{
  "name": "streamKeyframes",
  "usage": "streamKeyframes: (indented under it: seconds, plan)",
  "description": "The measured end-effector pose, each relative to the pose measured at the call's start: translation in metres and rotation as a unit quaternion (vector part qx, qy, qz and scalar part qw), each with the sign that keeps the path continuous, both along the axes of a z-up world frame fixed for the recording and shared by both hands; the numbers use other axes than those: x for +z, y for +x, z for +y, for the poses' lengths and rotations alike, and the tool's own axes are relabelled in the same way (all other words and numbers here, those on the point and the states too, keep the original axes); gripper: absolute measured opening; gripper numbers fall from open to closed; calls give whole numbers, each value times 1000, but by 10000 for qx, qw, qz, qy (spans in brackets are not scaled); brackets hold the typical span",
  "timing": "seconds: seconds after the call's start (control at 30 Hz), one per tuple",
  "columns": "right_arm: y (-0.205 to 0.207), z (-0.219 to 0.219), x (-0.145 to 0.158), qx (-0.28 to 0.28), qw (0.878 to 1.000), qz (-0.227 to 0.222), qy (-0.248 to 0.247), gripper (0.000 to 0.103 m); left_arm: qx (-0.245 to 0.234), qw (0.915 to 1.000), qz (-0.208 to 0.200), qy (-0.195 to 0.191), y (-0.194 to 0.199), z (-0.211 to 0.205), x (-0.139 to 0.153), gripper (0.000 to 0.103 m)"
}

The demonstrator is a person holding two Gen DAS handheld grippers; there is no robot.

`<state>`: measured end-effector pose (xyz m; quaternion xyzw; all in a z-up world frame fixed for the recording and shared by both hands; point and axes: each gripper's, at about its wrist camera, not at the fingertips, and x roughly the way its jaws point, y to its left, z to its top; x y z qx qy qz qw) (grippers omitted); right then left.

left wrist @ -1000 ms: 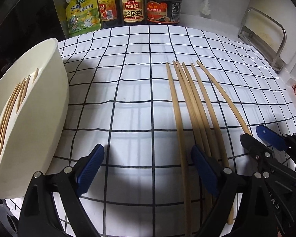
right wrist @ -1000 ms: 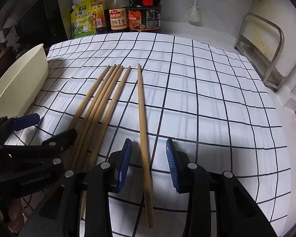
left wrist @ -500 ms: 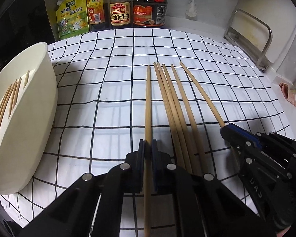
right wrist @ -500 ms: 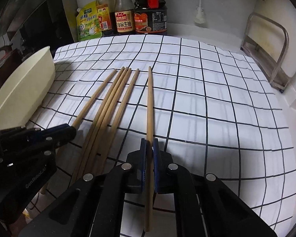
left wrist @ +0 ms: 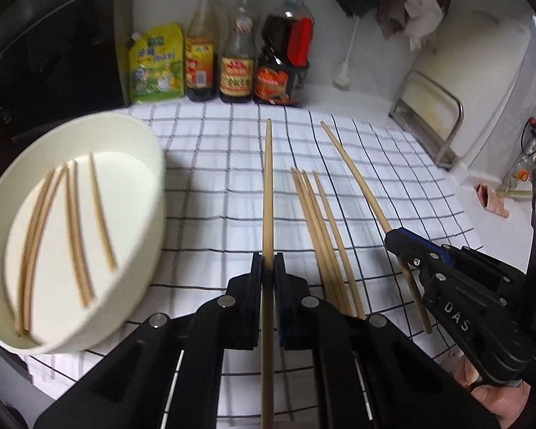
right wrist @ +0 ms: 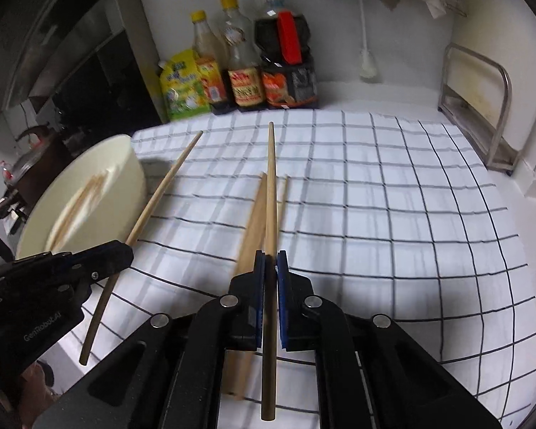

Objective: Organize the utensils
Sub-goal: 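Carry both chopsticks into the white basin and open both tools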

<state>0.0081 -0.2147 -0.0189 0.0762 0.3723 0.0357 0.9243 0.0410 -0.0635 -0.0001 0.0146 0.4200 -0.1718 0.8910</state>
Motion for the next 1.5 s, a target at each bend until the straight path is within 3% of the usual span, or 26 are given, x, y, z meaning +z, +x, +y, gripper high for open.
streamKeyframes:
  seconds: [0.27,0.57,0.83,1.2,1.33,1.5]
  plan:
    - [28,81,30,571,9980,-257,121,7,433,9980,-452,-37,1,84,32,7]
    - [74,173,36,1327,9910,-187,40,7,1186,9920,-434,-17,31,167,28,7]
    - [109,225,10,1773,9838,260,-88,6,1409,9899,-172,39,55,193,4,7]
    - [118,234,-7,1781,9824,554,-101,8,1609,9868,162,36,67,207,-18,8]
    - [113,228,-2,1686,9847,441,-82,13,1738,9847,87,35,63,213,-14,36]
    - [106,223,3,1639,9858,350,-89,13,1791,9838,-17,40,54,215,-7,38]
